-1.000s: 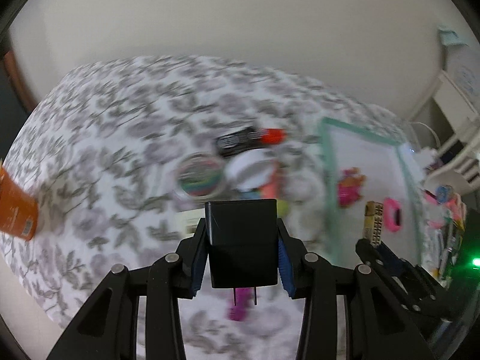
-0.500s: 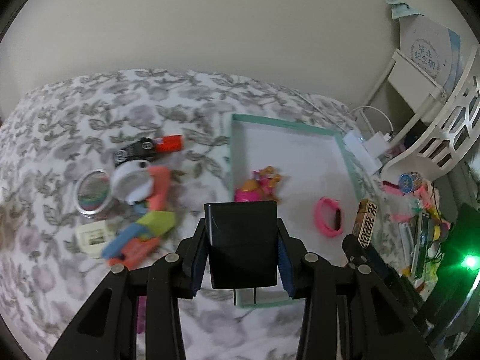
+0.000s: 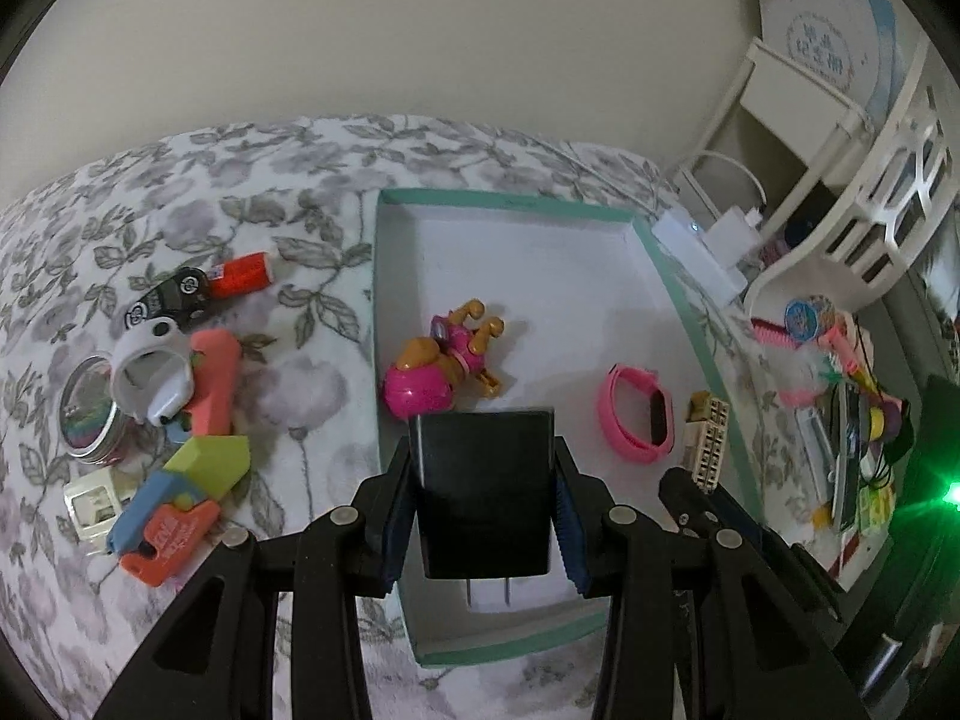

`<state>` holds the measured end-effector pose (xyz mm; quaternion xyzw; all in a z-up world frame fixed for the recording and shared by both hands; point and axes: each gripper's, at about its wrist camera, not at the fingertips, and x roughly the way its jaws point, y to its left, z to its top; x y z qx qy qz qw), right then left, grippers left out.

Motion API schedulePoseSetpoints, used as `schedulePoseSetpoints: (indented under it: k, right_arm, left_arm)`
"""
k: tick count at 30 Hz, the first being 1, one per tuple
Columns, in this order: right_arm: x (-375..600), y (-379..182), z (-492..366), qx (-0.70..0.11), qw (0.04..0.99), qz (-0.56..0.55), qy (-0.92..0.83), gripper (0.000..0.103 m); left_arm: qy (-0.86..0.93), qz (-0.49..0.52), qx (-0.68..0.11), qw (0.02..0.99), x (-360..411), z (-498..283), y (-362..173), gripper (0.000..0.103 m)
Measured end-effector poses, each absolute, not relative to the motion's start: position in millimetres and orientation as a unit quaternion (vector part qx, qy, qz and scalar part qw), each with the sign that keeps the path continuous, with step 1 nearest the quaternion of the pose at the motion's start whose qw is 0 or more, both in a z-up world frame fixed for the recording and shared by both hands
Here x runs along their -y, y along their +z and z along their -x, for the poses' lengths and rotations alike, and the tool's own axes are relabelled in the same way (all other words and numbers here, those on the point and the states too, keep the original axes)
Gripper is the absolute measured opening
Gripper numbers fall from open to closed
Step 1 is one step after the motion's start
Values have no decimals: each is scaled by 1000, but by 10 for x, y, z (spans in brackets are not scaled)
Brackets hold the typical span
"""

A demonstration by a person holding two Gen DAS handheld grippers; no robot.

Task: Organize rigid objects
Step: 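Carry charger and harmonica over the tray with both tools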

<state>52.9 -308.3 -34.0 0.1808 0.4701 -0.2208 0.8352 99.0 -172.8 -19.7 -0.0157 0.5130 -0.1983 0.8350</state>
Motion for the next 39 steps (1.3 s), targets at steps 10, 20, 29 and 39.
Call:
schedulePoseSetpoints:
  k: [10,20,29,39]
  right_arm:
    - [3047,-577,-564,-513,813,-191,-197,22]
    - [2980,-660,-593,-537,805,-164,-192,22]
    - [2984,-707,-591,-545,800,-167,-189,24]
    - [2961,-709,-598,-543,801,-164,-190,24]
  left_arm:
    - [-215,34,-548,807,1679,-1002,-410,43]
    - [-212,55,-577,787,1601,-1019,-558,43]
    - [-216,49,-577,786,1594,-1025,-568,47]
    - [-218,49,-562,796,1572,-1004,-461,49]
